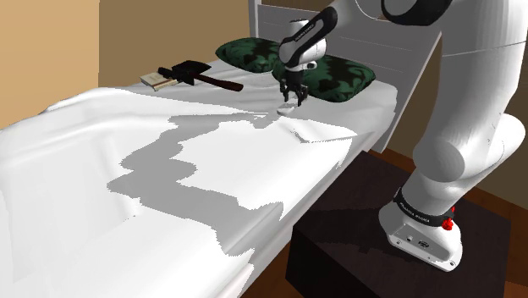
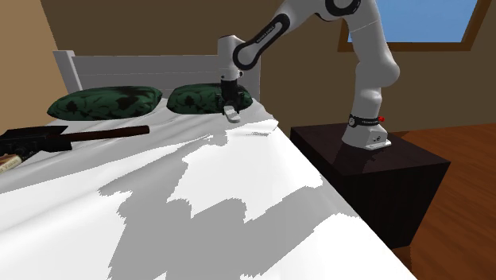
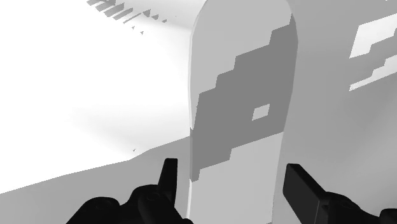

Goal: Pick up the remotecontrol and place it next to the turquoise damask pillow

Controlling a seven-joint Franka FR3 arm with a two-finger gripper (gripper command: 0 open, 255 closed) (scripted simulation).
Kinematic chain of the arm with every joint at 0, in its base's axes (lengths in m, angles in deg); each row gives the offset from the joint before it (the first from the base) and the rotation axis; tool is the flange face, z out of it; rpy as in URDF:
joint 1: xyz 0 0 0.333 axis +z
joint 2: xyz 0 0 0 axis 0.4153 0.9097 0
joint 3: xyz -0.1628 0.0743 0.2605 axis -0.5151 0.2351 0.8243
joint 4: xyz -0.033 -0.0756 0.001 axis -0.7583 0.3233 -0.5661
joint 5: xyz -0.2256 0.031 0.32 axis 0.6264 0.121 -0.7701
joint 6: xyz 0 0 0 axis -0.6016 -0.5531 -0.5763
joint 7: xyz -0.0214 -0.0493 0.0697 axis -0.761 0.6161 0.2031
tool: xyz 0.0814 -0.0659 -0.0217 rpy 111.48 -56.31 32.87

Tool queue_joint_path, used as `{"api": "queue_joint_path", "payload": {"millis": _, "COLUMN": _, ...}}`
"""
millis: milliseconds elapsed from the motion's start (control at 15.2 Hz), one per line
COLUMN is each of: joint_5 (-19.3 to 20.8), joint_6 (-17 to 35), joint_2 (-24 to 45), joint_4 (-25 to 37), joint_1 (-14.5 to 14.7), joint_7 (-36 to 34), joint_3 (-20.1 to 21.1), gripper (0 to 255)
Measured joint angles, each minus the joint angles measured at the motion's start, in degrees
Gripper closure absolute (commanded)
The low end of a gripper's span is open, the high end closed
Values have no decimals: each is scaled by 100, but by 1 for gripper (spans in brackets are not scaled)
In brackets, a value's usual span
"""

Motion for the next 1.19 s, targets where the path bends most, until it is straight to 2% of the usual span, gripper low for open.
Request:
{"api": "queue_joint_path", "payload": {"millis": 594, "joint_5": 47, "joint_6": 537, "joint_2": 475, "joint_4": -63, "joint_1": 22, "joint_7": -40, "joint_3": -26, "gripper": 255}}
{"api": "queue_joint_path", "payload": {"millis": 990, "joint_5": 50, "joint_6": 584, "joint_2": 510, "joint_4": -73, "joint_1": 19, "joint_7": -36, "joint_3": -29, "gripper": 255}}
{"api": "queue_joint_path", "payload": {"millis": 1056, "joint_5": 51, "joint_6": 584, "joint_2": 510, "joint_4": -73, "joint_1": 19, "joint_7": -36, "joint_3": -29, "gripper": 0}}
{"api": "queue_joint_path", "payload": {"millis": 1188, "joint_5": 51, "joint_6": 584, "joint_2": 509, "joint_4": -72, "joint_1": 19, "joint_7": -36, "joint_3": -29, "gripper": 0}}
